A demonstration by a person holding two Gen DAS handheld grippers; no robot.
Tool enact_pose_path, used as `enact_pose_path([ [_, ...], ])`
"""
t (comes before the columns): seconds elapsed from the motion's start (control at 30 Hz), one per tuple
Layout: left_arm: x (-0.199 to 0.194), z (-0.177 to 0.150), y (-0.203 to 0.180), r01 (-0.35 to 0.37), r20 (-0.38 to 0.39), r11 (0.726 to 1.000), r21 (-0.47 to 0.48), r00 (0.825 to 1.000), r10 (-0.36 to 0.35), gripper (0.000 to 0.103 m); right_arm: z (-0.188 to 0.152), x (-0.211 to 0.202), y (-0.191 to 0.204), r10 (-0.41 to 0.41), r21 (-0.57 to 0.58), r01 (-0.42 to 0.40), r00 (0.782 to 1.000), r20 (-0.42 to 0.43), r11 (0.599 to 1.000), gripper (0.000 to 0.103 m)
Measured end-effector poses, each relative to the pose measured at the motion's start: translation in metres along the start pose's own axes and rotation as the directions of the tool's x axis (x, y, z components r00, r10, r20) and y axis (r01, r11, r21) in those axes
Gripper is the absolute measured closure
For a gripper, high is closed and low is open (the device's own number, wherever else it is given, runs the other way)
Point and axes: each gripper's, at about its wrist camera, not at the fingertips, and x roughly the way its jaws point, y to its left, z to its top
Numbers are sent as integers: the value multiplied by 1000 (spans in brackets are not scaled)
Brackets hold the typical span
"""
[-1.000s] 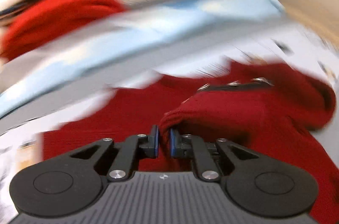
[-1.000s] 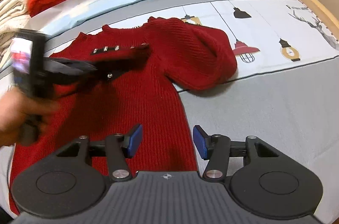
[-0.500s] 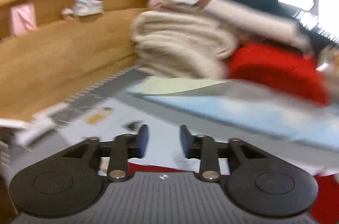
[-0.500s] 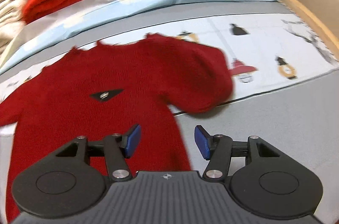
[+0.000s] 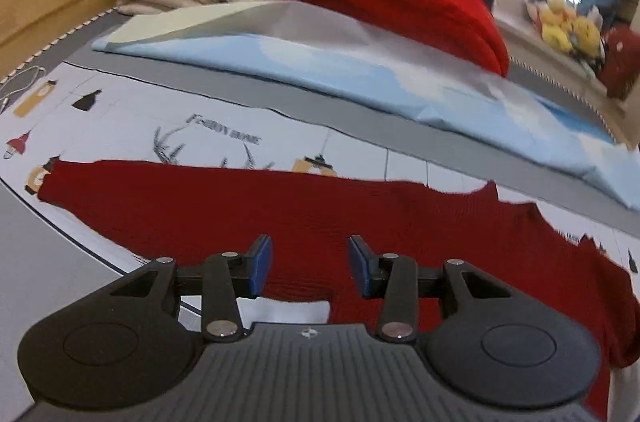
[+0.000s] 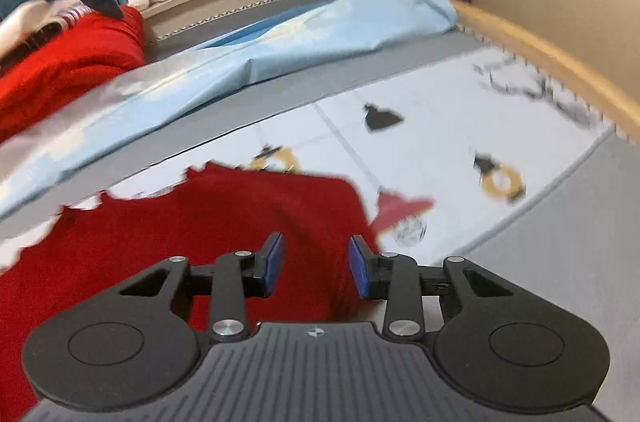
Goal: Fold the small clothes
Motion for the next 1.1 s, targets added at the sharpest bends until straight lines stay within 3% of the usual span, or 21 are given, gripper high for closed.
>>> enact_pose_path([
  [0.23, 16, 1, 0, 22, -28, 999, 44, 999, -21, 55, 19, 77, 15, 19, -133, -26, 998, -54, 991, 61],
  [0.33, 20, 3, -1, 3, -26, 997, 76, 1000, -1, 55, 21, 99, 19, 26, -137, -41, 994, -110, 990, 61],
  [0.47, 29, 4, 2, -10, -47, 996, 87, 999, 14, 55, 23, 114, 27, 26, -234, -60, 989, -146, 970, 61],
  [0.53, 32, 5, 3, -18, -50, 996, 92, 998, 22, 55, 24, 116, 24, 50, -214, -85, 985, -163, 973, 61],
  [0.57, 33, 6, 3, -19, -53, 995, 94, 998, 24, 55, 23, 117, 23, 59, -207, -95, 983, -174, 974, 69],
  [0.6, 34, 7, 4, -19, -55, 995, 94, 998, 24, 55, 23, 119, 23, 60, -213, -99, 981, -183, 972, 83],
  [0.67, 35, 9, 4, -20, -57, 996, 89, 998, 25, 55, 22, 122, 23, 59, -225, -104, 978, -198, 969, 88],
  [0.77, 34, 9, 6, -25, -54, 996, 84, 998, 29, 55, 34, 108, 13, 91, -123, -104, 990, -107, 987, 89],
  [0.8, 33, 8, 6, -26, -54, 996, 86, 998, 30, 55, 44, 94, -2, 119, -3, -119, 993, -9, 993, 89],
  [0.83, 32, 7, 5, -26, -53, 996, 90, 998, 30, 55, 49, 78, -16, 91, 85, -101, 989, 113, 991, 89],
  [0.87, 32, 6, 4, -24, -53, 995, 96, 998, 30, 55, 50, 62, -32, 10, 185, -54, 973, 230, 981, 89],
  [0.9, 31, 4, 3, -23, -54, 994, 103, 998, 28, 55, 46, 46, -56, -122, 334, 10, 942, 314, 942, 89],
  [0.93, 31, 3, 2, -22, -57, 994, 109, 998, 28, 55, 39, 40, -75, -207, 449, 48, 927, 312, 892, 88],
  [0.97, 32, 2, 1, -21, -61, 994, 112, 998, 28, 55, 28, 41, -98, -277, 564, 98, 930, 242, 820, 87],
  [1.03, 32, 0, 0, -15, -70, 993, 115, 997, 24, 55, 1, 58, -133, -273, 686, 162, 960, 55, 710, 87],
  [1.1, 33, -1, -2, -11, -73, 993, 114, 997, 19, 55, -27, 66, -158, -265, 764, 206, 963, -47, 611, 82],
])
